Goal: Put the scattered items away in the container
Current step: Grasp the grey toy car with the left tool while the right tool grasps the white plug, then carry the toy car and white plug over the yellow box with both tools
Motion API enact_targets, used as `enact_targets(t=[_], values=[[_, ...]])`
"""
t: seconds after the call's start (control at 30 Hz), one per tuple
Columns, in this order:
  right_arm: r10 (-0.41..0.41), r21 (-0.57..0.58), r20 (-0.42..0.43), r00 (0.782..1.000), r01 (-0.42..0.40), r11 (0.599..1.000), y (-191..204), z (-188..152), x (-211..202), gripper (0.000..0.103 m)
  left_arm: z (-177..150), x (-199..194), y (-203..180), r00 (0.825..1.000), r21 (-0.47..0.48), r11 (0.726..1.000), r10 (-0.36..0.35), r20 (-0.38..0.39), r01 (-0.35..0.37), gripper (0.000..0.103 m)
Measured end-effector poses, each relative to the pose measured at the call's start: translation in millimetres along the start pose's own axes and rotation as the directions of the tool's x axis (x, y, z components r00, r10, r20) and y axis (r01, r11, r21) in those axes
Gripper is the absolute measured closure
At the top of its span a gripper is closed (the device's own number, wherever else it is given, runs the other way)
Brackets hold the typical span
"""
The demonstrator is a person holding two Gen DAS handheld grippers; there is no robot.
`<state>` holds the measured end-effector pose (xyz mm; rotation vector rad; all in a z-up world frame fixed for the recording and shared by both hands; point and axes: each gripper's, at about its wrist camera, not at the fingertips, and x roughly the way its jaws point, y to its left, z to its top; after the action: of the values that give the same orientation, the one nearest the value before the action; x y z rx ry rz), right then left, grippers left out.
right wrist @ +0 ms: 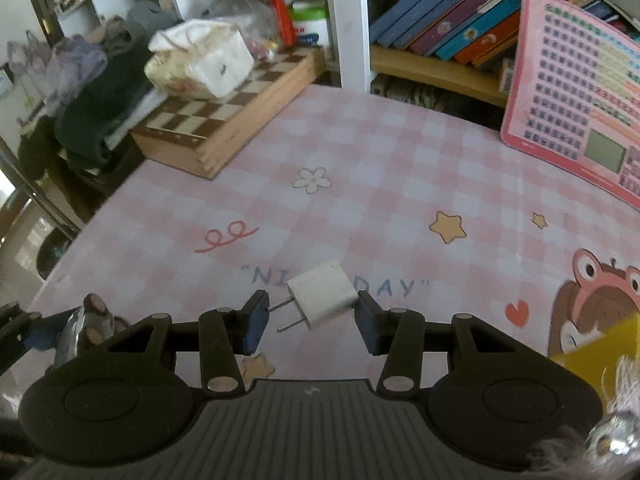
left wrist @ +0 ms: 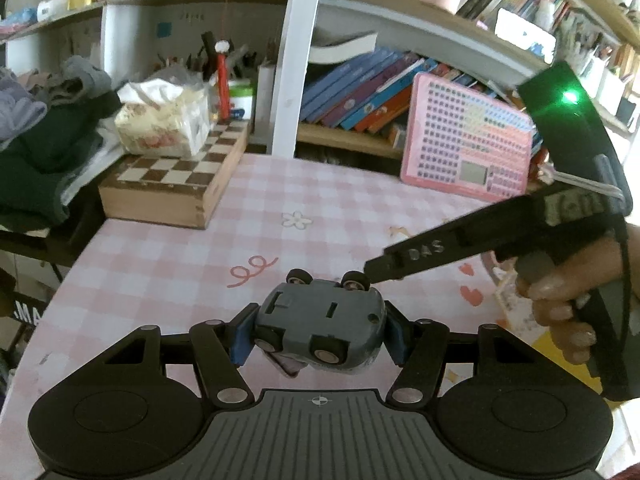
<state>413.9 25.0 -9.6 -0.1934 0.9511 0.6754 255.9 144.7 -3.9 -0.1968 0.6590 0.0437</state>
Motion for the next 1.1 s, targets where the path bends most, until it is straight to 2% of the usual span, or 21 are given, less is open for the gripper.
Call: enact_targets(t=[0.57,0.87,1.1], values=[[0.03,0.016,0.084,0.996,-0.031,0.999,39,-64,-93,0.059,-23,-87,-6,0.996,0.042,0.996,-0.075,0.049,0.073,0.041],[0.019,0.042,0.119,0.993,-0.024,0.999,60,-112,-140,0.059,-42,-137,-9,0.991,0.081,0.99,-0.124,0.058,0.119,0.041],[-0.011,0.092,0.127,0.992,-0.001,0.996,75,-151,-166,0.059,-56,-160,-8,0.986,0.093,0.984,-0.156,0.056,0.15,0.041]])
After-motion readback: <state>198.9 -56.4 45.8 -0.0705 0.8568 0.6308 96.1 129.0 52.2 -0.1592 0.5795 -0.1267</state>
